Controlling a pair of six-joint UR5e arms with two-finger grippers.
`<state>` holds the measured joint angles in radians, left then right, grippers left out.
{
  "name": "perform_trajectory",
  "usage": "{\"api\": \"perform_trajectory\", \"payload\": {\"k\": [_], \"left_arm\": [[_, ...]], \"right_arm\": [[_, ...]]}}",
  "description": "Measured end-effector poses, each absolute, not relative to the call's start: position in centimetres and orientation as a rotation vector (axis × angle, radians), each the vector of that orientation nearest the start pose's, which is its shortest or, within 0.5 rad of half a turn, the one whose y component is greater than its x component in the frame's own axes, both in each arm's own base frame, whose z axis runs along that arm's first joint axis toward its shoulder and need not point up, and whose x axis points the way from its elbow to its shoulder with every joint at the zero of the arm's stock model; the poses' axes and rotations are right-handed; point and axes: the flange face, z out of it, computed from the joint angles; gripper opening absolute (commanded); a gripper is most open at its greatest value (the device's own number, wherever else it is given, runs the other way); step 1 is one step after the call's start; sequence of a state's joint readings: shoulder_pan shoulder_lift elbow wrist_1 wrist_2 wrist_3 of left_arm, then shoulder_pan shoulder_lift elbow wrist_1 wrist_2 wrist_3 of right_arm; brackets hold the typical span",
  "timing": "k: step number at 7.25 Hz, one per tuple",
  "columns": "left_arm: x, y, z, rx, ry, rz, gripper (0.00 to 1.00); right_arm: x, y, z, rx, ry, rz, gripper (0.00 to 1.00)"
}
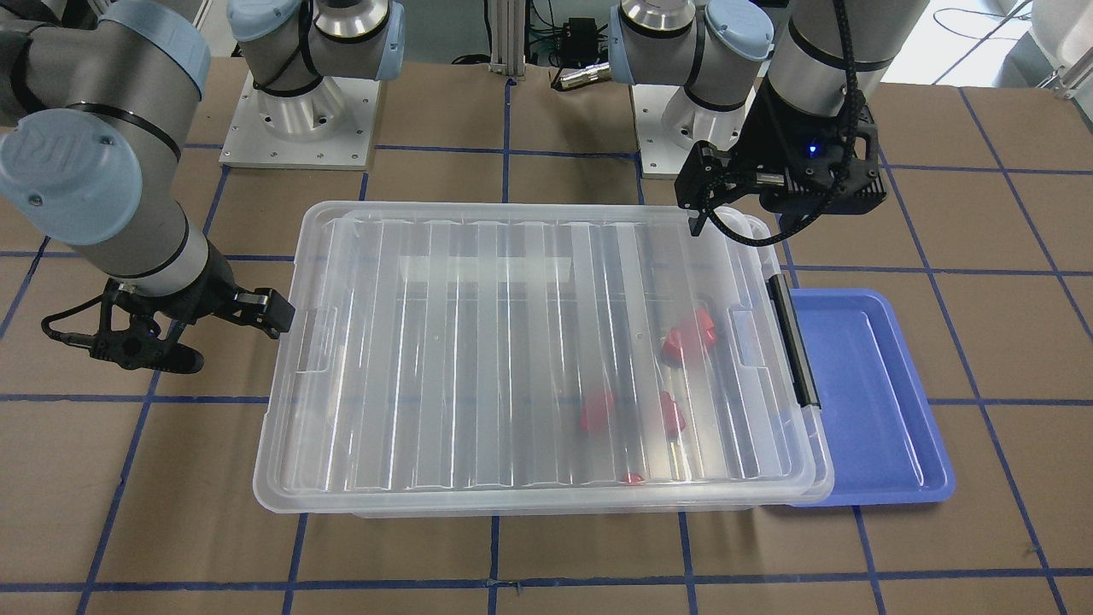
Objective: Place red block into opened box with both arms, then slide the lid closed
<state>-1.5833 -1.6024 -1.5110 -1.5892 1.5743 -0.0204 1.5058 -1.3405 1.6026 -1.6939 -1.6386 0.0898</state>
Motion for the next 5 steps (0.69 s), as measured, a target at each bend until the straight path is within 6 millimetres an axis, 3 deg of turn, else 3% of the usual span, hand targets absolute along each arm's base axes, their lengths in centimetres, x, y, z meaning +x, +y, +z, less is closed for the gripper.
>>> {"api": "perform_trajectory", "payload": {"k": [1,3,5], "left_arm": [[-13.8,-50.5,50.1,-0.011,3.139,-0.021,1.0],[-13.6,-50.5,50.5,-0.011,3.139,-0.028,1.0],[-13.6,-50.5,50.6,-0.011,3.14,-0.028,1.0]], "right_arm": [[8.9,-57.1,37.4,0.232,3.191,0.177,1.0],[8.9,-57.5,42.1,0.214,3.192,0.028,1.0],[8.9,-56.6,45.0,0.226,3.193,-0.047,1.0]]}}
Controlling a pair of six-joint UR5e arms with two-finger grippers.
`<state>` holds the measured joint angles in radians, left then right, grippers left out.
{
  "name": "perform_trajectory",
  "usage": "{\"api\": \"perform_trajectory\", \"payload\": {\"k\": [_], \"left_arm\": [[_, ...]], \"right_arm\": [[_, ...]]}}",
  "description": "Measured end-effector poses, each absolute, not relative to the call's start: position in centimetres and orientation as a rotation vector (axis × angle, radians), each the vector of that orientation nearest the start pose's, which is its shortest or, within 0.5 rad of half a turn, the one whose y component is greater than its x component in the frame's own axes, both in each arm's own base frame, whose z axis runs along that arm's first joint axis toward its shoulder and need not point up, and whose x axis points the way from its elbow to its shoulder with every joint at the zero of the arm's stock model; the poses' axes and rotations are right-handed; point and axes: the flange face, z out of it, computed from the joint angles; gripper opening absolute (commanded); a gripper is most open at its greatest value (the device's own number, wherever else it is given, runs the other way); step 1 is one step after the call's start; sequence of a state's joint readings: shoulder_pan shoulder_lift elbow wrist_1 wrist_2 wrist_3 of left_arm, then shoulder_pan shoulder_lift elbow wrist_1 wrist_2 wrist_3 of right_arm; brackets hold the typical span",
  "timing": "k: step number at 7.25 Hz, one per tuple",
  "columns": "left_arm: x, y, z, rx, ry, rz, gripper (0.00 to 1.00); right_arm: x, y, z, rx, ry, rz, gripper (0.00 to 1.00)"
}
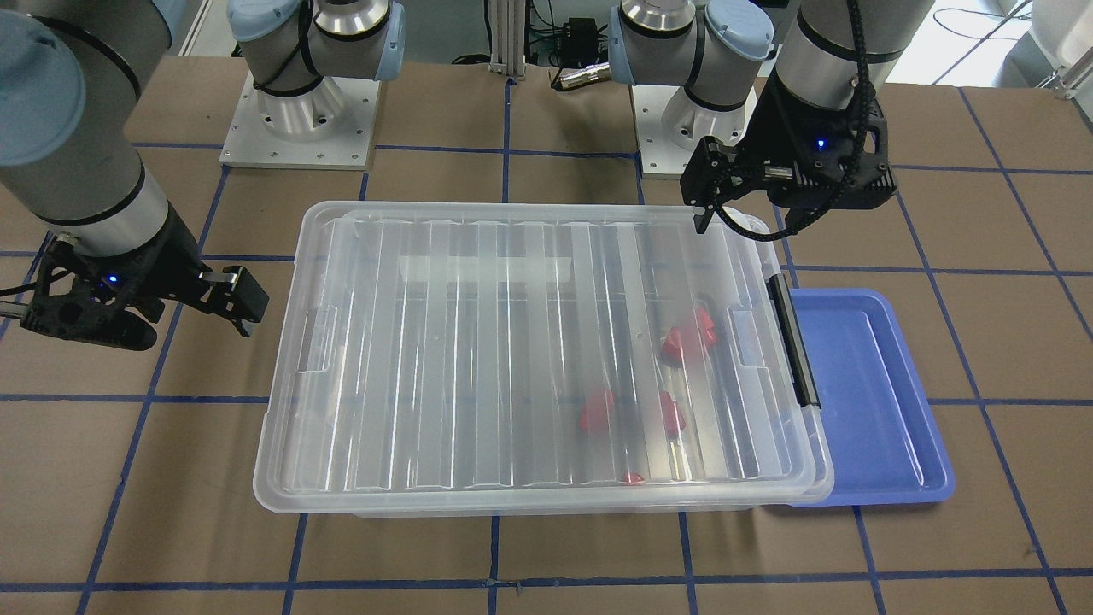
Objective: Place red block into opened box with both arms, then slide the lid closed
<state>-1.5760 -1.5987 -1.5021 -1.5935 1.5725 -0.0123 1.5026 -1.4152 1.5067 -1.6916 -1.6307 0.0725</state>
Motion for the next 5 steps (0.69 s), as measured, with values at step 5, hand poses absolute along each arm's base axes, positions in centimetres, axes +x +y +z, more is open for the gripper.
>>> {"api": "perform_trajectory", "payload": {"k": [5], "left_arm": [[-13.4,-50.3,50.9,-0.015,3.137,-0.037,1.0]], "right_arm": [[11.3,-52.3,48.4,0.198,3.19,0.001,1.0]]}}
